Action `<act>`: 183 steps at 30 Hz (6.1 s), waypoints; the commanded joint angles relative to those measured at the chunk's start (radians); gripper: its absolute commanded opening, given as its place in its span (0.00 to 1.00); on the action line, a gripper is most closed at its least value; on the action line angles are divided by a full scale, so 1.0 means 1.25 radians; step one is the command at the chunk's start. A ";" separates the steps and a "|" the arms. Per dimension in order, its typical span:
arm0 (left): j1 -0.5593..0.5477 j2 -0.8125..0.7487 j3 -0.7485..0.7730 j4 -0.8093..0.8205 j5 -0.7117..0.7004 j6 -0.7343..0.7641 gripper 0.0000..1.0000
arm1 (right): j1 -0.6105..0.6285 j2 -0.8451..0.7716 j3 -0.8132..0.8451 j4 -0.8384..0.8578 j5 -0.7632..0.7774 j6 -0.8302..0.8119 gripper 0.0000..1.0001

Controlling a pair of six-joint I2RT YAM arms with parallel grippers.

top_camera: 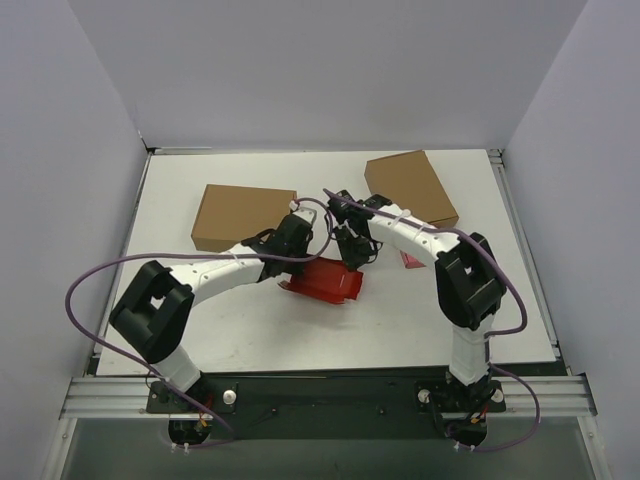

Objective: Fold the paper box
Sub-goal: Fold the paper box at the center of the board.

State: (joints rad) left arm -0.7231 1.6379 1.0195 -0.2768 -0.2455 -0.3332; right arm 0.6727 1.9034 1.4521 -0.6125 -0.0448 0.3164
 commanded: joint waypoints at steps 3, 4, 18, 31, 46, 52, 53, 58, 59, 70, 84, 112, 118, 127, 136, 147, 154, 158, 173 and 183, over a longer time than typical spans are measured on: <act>-0.004 0.024 0.079 0.032 0.095 -0.039 0.03 | -0.028 0.032 0.051 0.013 -0.073 0.162 0.24; -0.001 0.033 0.081 0.026 0.098 -0.039 0.03 | -0.026 0.019 0.047 0.013 -0.073 0.158 0.27; 0.056 0.063 0.079 0.024 0.185 0.022 0.03 | -0.147 -0.310 -0.175 0.047 -0.130 0.043 0.53; 0.057 0.059 0.074 0.026 0.195 0.033 0.02 | -0.130 -0.200 -0.121 0.049 -0.149 -0.101 0.31; 0.057 0.053 0.068 0.031 0.196 0.029 0.01 | -0.074 -0.136 -0.109 0.056 -0.149 -0.144 0.25; 0.057 0.052 0.066 0.029 0.196 0.032 0.01 | -0.098 -0.179 -0.117 0.051 -0.156 -0.127 0.30; 0.057 0.052 0.066 0.030 0.196 0.032 0.01 | -0.105 -0.186 -0.121 0.052 -0.158 -0.123 0.32; 0.057 0.051 0.062 0.035 0.196 0.037 0.01 | -0.138 -0.194 -0.128 0.052 -0.152 -0.132 0.34; 0.057 0.051 0.061 0.035 0.196 0.037 0.01 | -0.139 -0.189 -0.126 0.052 -0.152 -0.133 0.33; 0.057 0.049 0.064 0.029 0.196 0.038 0.01 | -0.105 -0.148 -0.128 0.054 -0.151 -0.149 0.30; 0.057 0.046 0.063 0.025 0.196 0.036 0.00 | -0.045 -0.108 -0.128 0.073 -0.161 -0.161 0.18; 0.032 0.092 0.078 0.057 0.242 -0.062 0.00 | -0.018 0.053 0.037 0.069 -0.148 0.057 0.08; 0.038 0.095 0.070 0.052 0.247 -0.046 0.00 | -0.026 0.053 0.059 0.070 -0.157 0.057 0.25; 0.095 0.079 0.052 0.058 0.256 -0.017 0.00 | -0.101 -0.150 -0.030 0.065 -0.196 0.079 0.52; 0.102 0.046 0.070 0.124 0.214 -0.068 0.00 | -0.104 -0.278 -0.012 -0.025 -0.244 0.181 0.49; 0.140 0.049 0.159 0.185 0.126 -0.142 0.00 | -0.083 -0.224 0.013 -0.010 -0.330 0.261 0.47; 0.145 0.030 0.144 0.264 0.147 -0.132 0.00 | -0.147 -0.252 -0.045 0.030 -0.310 0.299 0.47; 0.145 0.020 0.132 0.274 0.142 -0.129 0.00 | -0.175 -0.283 -0.062 0.035 -0.288 0.300 0.47; 0.145 -0.022 0.064 0.302 0.229 -0.105 0.00 | -0.364 -0.390 -0.101 0.105 -0.261 0.214 0.49; 0.144 -0.035 0.032 0.300 0.249 -0.113 0.00 | -0.371 -0.336 -0.200 0.199 -0.303 0.211 0.40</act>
State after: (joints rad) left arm -0.5442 1.6436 1.0660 0.0570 0.0387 -0.4755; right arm 0.1734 1.4437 1.2324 -0.4309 -0.3824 0.5945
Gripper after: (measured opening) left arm 0.170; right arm 0.410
